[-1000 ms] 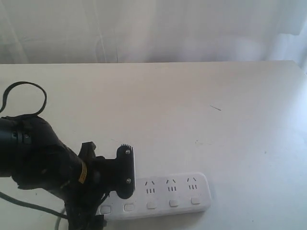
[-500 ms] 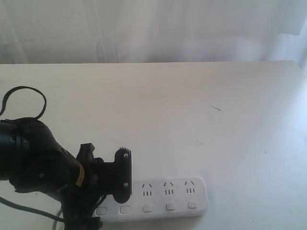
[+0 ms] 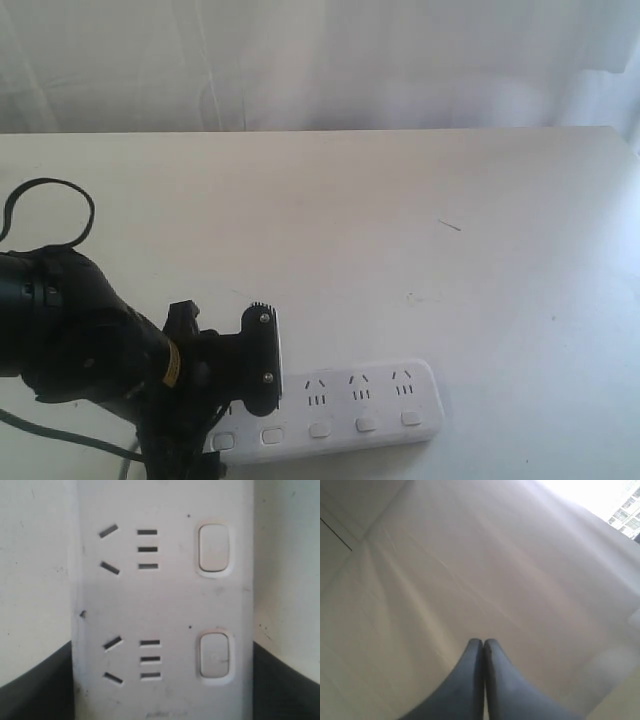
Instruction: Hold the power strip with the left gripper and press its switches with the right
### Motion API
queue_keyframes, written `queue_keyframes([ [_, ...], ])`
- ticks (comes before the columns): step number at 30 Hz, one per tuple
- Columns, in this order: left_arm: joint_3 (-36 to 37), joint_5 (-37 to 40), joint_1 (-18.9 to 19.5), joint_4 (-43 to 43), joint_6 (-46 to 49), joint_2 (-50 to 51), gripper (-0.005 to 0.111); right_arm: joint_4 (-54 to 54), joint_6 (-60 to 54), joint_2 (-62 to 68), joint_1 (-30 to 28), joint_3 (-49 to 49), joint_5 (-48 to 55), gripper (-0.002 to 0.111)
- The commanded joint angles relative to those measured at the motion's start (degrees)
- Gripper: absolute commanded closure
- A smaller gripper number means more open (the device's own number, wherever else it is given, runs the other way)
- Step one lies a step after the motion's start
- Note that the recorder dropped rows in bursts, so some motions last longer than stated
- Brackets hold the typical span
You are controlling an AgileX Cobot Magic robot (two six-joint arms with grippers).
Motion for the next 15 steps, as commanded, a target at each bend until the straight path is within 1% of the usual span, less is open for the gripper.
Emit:
queue_keyframes([
  [1, 0.5, 0.4, 0.2, -1.4, -0.5, -0.6, 0.107, -1.0, 5.5, -0.3, 0.4, 0.1, -12.8, 0.108],
  [2, 0.5, 0.6, 0.2, -1.4, -0.5, -0.6, 0.107, -18.2, 5.5, -0.3, 0.5, -4.0, -13.0, 0.108],
  [3, 0.5, 0.6, 0.2, -1.4, -0.5, -0.6, 0.107, -31.0, 7.4, -0.3, 0.5, -7.5, -11.8, 0.108],
  [4, 0.5, 0.6, 0.2, -1.4, -0.5, -0.6, 0.107, -55.4, 20.4, 0.3, 0.5, -15.4, -11.9, 0.108],
  [5, 0.5, 0.6, 0.2, -1.4, -0.5, -0.6, 0.107, -67.5, 27.4, 2.1, 0.5, -20.2, -12.5, 0.108],
  [6, 0.5, 0.6, 0.2, -1.4, -0.5, -0.6, 0.107, -85.7, 38.8, 6.2, 0.5, -28.5, -15.9, 0.108],
  [7, 0.5, 0.6, 0.1, -1.4, -0.3, -0.6, 0.107, -93.6, 44.1, 8.7, 0.5, -32.8, -17.9, 0.108],
  [8, 0.5, 0.5, 0.1, -1.4, -0.2, -0.6, 0.107, -104.2, 51.9, 14.0, 0.5, -40.6, -23.5, 0.108],
  [9, 0.5, 0.6, 0.1, -1.4, -0.2, -0.6, 0.107, -108.2, 55.8, 16.6, 0.5, -44.1, -26.6, 0.108],
  [10, 0.5, 0.7, 0.1, -1.8, -0.2, -0.6, 0.107, -112.4, 62.8, 20.9, 0.5, -49.9, -31.5, 0.108],
  [15, 0.5, 3.0, 0.1, -2.9, -0.2, -0.6, 0.107, -114.1, 74.6, 30.5, 0.4, -61.5, -42.2, 0.108],
])
